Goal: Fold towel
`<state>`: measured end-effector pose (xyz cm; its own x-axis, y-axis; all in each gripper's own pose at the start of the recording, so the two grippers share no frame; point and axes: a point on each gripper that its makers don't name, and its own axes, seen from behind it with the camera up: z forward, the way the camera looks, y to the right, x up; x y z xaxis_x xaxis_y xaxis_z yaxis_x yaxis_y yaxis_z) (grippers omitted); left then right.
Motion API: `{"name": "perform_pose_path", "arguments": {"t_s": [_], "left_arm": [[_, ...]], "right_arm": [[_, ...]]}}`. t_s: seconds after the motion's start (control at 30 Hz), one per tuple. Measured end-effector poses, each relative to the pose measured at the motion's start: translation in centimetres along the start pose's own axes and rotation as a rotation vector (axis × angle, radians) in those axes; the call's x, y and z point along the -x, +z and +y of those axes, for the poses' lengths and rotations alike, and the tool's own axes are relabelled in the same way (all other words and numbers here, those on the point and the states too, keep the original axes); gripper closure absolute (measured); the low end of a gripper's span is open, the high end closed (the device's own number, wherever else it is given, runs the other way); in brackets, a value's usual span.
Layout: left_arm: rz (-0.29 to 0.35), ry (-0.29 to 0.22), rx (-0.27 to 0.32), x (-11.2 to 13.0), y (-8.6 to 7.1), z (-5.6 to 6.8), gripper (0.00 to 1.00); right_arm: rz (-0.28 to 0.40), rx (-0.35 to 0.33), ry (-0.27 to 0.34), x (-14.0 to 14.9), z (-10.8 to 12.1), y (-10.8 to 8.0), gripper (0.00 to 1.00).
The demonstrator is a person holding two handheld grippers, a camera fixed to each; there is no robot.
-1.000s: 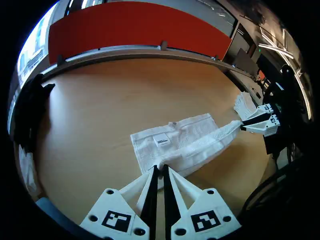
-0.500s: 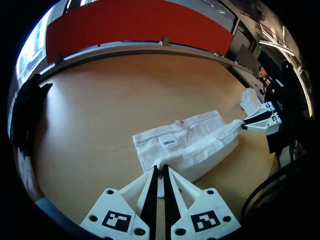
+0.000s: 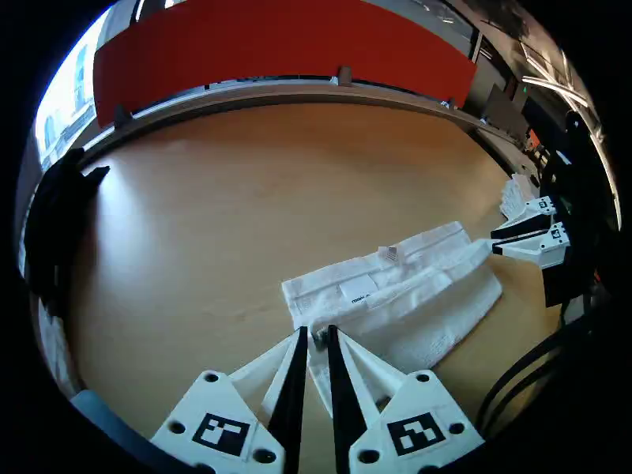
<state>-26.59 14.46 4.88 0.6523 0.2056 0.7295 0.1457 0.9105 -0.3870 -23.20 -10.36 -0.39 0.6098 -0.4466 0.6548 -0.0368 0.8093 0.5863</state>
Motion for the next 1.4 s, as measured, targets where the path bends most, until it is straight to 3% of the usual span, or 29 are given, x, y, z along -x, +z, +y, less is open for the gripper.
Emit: {"name": "perform_pose_path", "arguments": {"t_s": [0.23,0.53,0.57,0.7,0.77,1.4], "left_arm": [[-0.003,0.008,-0.021,-0.1,0.1,-0.5,0.65],[0.009,-0.011,-0.025,-0.4,-0.1,-1.0,0.23],[0.014,-0.012,-0.028,-0.6,-0.1,-1.1,0.21],[0.023,-0.012,-0.036,-0.8,-0.4,-1.4,0.04],[0.025,-0.013,-0.038,-0.8,-0.5,-1.4,0.04],[0.027,-0.031,-0.050,0.8,-2.3,-0.7,0.04]], "right_arm": [[0.000,0.039,-0.007,-0.2,1.1,0.4,0.55],[0.006,0.083,-0.010,-0.4,2.3,0.4,0.51],[0.008,0.087,-0.010,-0.5,2.4,0.4,0.46],[0.024,0.096,0.000,-0.9,2.6,0.3,0.12],[0.032,0.096,0.006,-1.0,2.5,0.3,0.00],[0.044,0.084,0.016,0.3,0.6,-1.8,0.00]]}}
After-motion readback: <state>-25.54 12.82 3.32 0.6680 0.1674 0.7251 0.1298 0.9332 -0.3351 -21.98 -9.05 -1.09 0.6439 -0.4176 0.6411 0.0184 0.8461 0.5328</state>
